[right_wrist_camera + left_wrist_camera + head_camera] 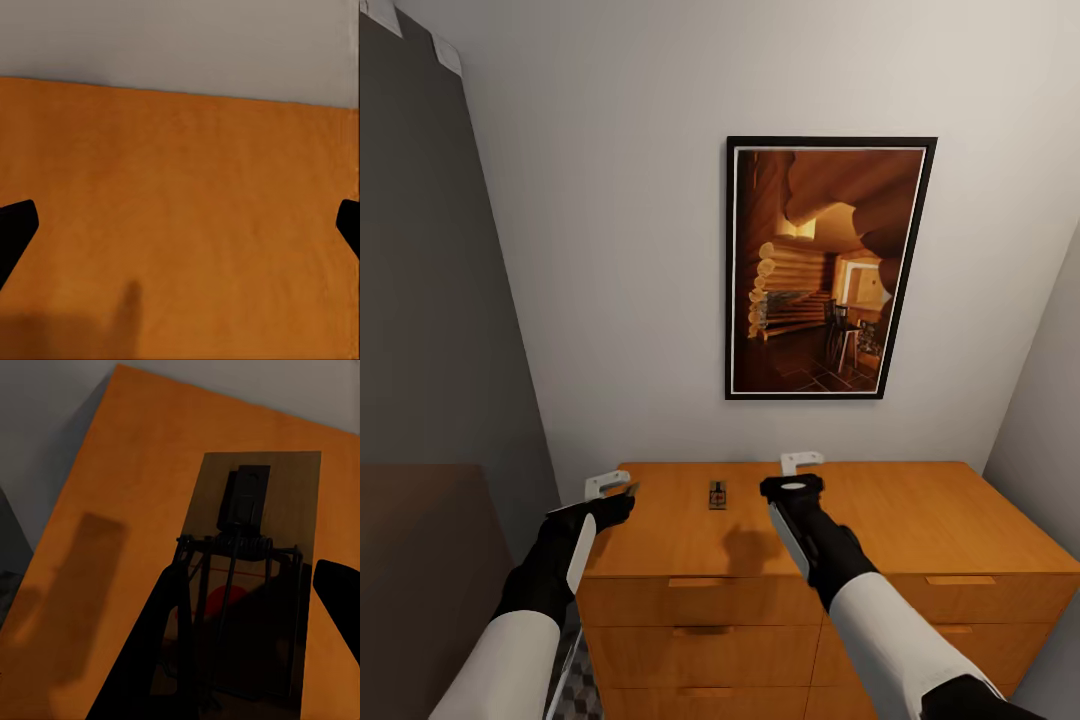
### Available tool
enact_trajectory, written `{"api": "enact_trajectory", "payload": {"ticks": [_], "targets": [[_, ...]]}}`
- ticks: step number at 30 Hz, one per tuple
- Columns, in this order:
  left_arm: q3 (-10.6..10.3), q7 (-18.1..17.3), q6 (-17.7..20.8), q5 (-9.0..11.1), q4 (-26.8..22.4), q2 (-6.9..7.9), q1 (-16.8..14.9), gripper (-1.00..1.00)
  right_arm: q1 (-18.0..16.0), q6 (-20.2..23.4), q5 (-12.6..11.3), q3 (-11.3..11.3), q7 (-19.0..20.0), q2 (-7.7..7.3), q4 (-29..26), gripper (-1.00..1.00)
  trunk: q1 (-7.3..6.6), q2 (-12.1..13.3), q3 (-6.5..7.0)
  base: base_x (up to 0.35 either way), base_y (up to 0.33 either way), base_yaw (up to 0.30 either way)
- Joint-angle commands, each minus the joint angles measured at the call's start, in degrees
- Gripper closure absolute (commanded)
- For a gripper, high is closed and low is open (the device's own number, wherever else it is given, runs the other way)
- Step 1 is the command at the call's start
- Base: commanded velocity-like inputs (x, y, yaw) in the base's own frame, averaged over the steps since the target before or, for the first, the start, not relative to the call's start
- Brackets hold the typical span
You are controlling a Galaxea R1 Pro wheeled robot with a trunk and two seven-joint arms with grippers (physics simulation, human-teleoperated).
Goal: Take the four mousetraps from the cabinet in the bathroom and place them on the bathroom floor. Make sure all four end up on the same floor surface, and ensure that at least two of them are either under or directly next to the same bathroom sink.
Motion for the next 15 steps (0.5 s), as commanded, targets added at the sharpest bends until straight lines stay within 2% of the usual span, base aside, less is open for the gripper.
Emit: {"api": "enact_trajectory", "payload": {"ticks": [1,3,5,9,15], "targets": [[0.2,-0.1,0.3,-0.3,-0.1,-0.05,0.0,1.0,0.0,-0.2,-0.5,0.3,-1.1,0.0,0.0,-1.0,0.03,0.0,-0.03,0.0,0.0,0.0],[0.2,-0.1,0.3,-0.3,-0.1,-0.04,0.0,1.0,0.0,-2.5,-0.6,0.7,-2.1,0.0,0.8,-1.0,0.03,0.0,-0.03,0.0,0.0,0.0],[0.2,-0.1,0.3,-0.3,-0.1,-0.03,0.0,1.0,0.0,-7.7,-0.7,1.2,-2.9,0.0,4.4,-1.0,0.03,0.0,-0.03,0.0,0.0,0.0],[0.2,-0.1,0.1,-0.3,-0.1,-0.08,0.0,1.0,0.0,-13.6,-0.6,1.4,-3.2,0.0,11.2,-1.0,0.03,0.0,-0.03,0.0,0.0,0.0],[0.2,-0.1,-0.2,-0.3,-0.1,-0.11,0.0,1.0,-1.2,-14.7,-0.5,2.1,-3.4,0.0,13.7,-1.0,0.03,0.0,-0.03,0.0,0.0,0.0]]}}
